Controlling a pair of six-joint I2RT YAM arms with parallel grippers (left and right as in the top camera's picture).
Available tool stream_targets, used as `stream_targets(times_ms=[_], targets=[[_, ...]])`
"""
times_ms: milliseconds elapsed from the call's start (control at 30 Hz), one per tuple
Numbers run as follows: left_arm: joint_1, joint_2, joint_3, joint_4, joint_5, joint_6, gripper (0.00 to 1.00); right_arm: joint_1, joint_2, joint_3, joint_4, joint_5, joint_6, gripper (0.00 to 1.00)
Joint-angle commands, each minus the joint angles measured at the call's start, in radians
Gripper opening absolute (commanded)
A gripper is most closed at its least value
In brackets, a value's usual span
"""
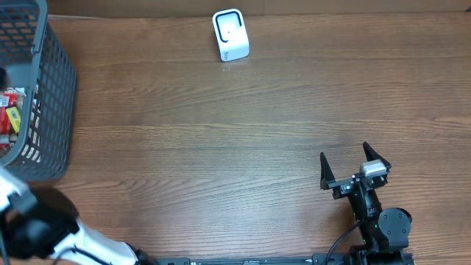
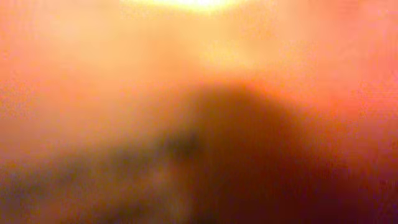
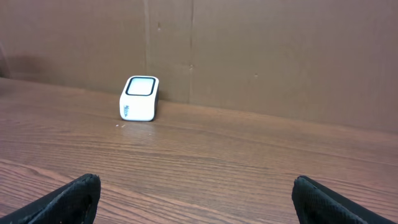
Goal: Scan the item barcode
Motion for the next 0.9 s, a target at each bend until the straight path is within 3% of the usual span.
stream_targets(times_ms=[0, 300, 500, 867], targets=[[0.002, -0.180, 0.039, 0.013, 0.032, -0.109, 0.47, 0.000, -0.008, -0.011, 0.003, -0.001, -0.002, 1.00], [-0.125, -0.386, 0.039, -0.028, 0.080, -0.218, 0.40, 0.000, -0.008, -0.011, 0.003, -0.001, -0.002, 1.00], [-0.337, -0.438, 0.038, -0.105, 0.071, -0.230, 0.40, 0.000, -0.008, -0.011, 0.003, -0.001, -0.002, 1.00], [-0.727, -0.407, -0.037, -0.224, -0.113, -0.283, 0.39, 0.000, -0.008, -0.011, 0.003, -0.001, -0.002, 1.00]])
